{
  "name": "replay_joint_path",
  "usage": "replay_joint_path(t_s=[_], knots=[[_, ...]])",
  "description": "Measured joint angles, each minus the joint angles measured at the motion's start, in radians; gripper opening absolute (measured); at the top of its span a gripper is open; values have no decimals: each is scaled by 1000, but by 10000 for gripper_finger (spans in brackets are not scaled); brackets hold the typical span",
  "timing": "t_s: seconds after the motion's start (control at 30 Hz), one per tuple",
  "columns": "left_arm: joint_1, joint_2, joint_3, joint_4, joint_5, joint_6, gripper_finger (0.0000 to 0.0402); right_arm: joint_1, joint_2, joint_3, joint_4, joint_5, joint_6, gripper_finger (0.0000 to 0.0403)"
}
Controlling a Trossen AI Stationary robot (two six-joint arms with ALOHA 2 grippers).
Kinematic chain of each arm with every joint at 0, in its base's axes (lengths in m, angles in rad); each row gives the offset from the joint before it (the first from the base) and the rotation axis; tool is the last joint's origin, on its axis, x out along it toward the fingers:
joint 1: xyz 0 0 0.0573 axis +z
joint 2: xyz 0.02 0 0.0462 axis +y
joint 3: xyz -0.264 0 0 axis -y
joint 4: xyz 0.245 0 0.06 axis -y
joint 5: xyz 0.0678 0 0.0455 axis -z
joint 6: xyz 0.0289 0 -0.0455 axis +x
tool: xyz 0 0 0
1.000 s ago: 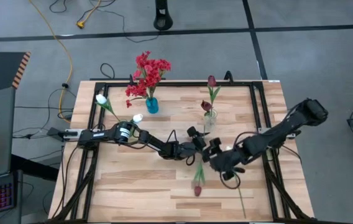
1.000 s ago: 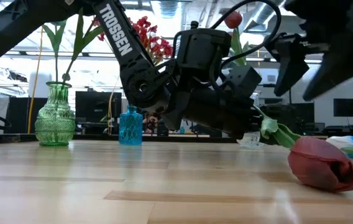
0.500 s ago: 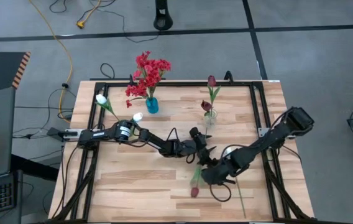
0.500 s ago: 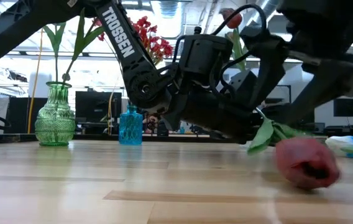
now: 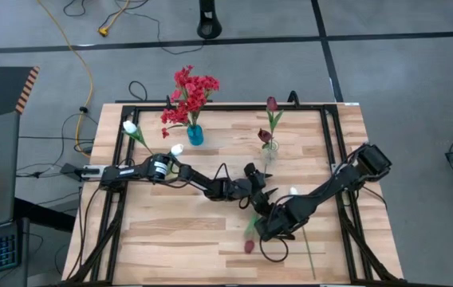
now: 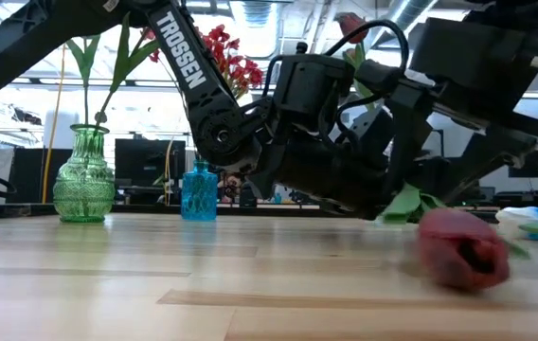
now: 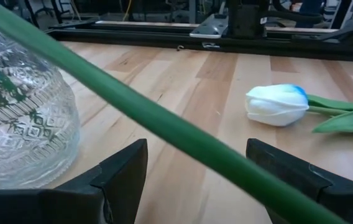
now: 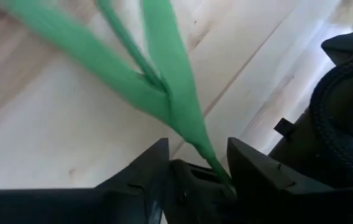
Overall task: Sort flowers into vase by color
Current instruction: Put the red tulip into the transparent vase
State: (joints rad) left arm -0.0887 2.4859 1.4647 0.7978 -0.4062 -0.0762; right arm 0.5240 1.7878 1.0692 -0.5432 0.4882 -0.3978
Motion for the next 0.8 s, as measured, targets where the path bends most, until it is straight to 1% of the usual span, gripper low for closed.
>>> replay_joint_path(t_s=[0.27,0.4,0.5,0.6,0.8], knots=[[0,0,0,0,0,0,261,0,0,0,12,-4,23,102],[0,0,0,-1,0,3,261,-1,0,1,19,-5,69,72],[0,0,1,-4,1,3,261,-1,-6,1,18,-6,107,57],[0,0,1,-4,1,3,261,-1,-36,1,11,-12,135,51],[0,0,1,-5,2,34,261,-2,-167,-2,-35,-26,239,48]])
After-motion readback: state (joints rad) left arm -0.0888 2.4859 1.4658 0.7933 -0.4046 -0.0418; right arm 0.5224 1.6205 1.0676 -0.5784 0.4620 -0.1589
